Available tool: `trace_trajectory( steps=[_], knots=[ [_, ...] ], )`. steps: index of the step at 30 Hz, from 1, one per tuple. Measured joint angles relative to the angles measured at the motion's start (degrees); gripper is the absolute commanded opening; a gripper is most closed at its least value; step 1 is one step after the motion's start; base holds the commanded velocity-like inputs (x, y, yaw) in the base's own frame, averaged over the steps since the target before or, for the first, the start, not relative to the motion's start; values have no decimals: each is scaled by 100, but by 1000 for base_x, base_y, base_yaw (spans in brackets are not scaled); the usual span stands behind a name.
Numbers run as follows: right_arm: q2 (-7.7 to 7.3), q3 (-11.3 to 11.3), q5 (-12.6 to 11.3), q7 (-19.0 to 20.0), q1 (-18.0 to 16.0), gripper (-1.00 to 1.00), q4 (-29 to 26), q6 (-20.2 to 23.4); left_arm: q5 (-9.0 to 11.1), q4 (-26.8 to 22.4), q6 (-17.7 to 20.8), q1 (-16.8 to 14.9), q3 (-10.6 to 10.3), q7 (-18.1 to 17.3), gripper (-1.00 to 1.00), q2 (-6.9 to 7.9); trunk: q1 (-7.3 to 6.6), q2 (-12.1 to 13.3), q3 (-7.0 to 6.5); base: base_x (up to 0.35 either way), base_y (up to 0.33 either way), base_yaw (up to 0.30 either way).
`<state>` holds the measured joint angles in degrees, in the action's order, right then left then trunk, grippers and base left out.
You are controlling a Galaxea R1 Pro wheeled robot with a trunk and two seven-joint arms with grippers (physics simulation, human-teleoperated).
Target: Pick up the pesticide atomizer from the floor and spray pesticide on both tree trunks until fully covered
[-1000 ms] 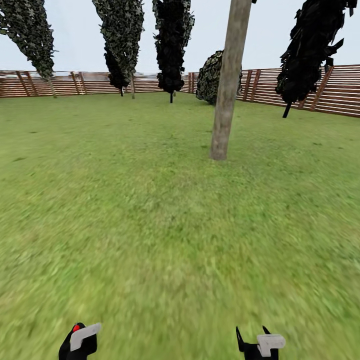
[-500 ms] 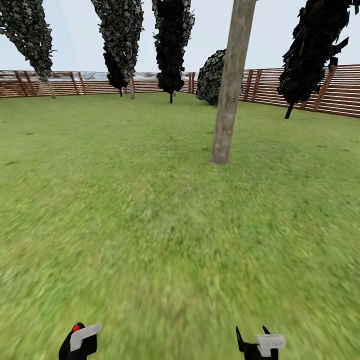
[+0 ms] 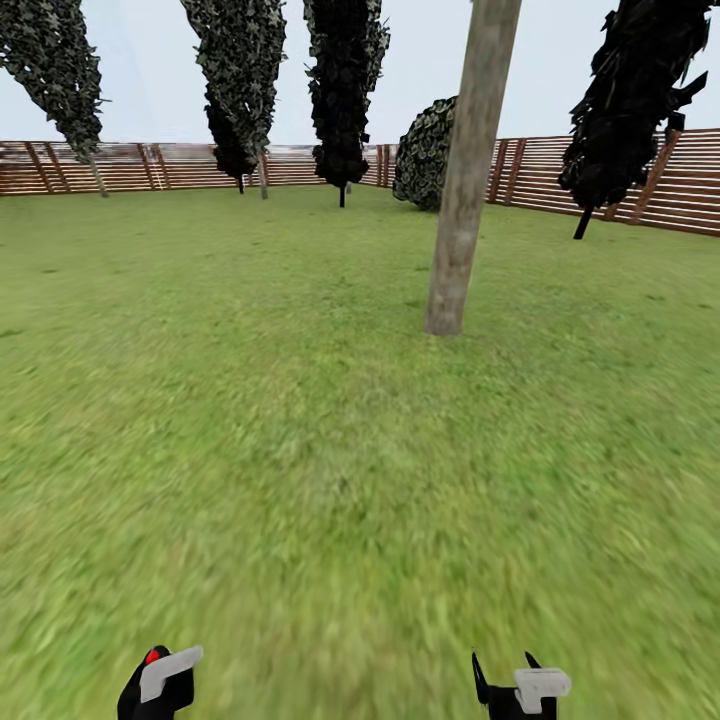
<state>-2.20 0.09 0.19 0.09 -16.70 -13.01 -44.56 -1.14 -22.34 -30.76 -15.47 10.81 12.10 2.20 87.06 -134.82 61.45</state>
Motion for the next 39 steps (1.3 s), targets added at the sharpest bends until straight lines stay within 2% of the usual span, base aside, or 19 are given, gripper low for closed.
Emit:
trace_trajectory(
  steps=[29,39],
  knots=[
    [0,0,0,0,0,100,0,0,0,2,0,0,0,1,-100,0,0,0,0,346,0,-1],
    [0,0,0,0,0,100,-3,0,0,-1,0,0,0,1,-100,0,0,0,0,346,0,-145]
  ],
)
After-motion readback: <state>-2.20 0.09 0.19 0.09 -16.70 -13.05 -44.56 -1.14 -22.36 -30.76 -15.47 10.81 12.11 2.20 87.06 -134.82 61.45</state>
